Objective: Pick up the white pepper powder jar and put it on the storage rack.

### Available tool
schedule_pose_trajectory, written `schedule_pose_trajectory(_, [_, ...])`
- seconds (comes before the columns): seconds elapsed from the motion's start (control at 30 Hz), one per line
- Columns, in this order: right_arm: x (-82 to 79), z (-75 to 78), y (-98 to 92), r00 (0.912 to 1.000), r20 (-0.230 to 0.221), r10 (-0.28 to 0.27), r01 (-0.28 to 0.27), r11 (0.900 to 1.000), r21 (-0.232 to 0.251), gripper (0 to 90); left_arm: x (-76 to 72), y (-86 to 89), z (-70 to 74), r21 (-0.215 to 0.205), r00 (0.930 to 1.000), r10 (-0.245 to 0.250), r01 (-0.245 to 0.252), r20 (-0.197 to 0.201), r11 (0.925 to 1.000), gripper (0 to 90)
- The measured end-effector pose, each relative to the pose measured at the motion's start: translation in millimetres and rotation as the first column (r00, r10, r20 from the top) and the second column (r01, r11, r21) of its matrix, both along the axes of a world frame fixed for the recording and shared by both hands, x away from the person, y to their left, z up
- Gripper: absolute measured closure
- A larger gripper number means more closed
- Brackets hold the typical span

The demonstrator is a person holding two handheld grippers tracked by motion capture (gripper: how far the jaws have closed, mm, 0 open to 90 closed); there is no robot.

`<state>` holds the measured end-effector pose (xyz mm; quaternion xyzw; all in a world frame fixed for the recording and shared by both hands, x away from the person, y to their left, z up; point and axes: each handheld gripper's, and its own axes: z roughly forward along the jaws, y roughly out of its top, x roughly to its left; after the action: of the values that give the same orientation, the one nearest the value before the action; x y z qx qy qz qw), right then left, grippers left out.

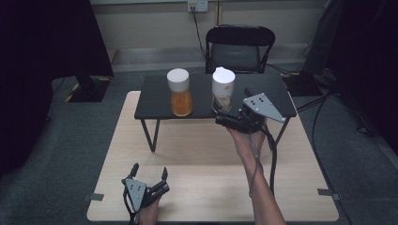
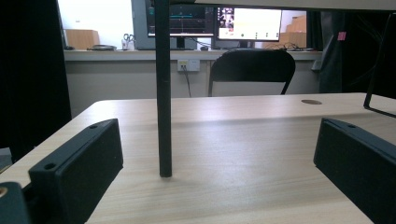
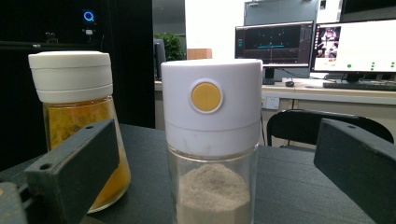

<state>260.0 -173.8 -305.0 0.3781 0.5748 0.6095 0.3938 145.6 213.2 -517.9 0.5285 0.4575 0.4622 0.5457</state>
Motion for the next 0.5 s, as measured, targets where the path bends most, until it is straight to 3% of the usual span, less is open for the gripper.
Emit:
schedule_pose_trajectory(0.27, [-7.1, -3.8, 0.7, 0.9999, 0.010, 0.004, -0.004, 0.999, -0.035, 0.0, 0.0, 0.0, 0.0, 0.000, 1.0000, 0.000, 0.000, 0.000, 1.0000, 0.7])
schedule_pose_trajectory(0.5, [-15.0, -10.5, -3.5, 0.9997, 0.022, 0.008, -0.008, 0.999, -0.031, 0.0, 0.0, -0.2, 0.1, 0.000, 1.0000, 0.001, -0.001, 0.000, 1.0000, 0.8])
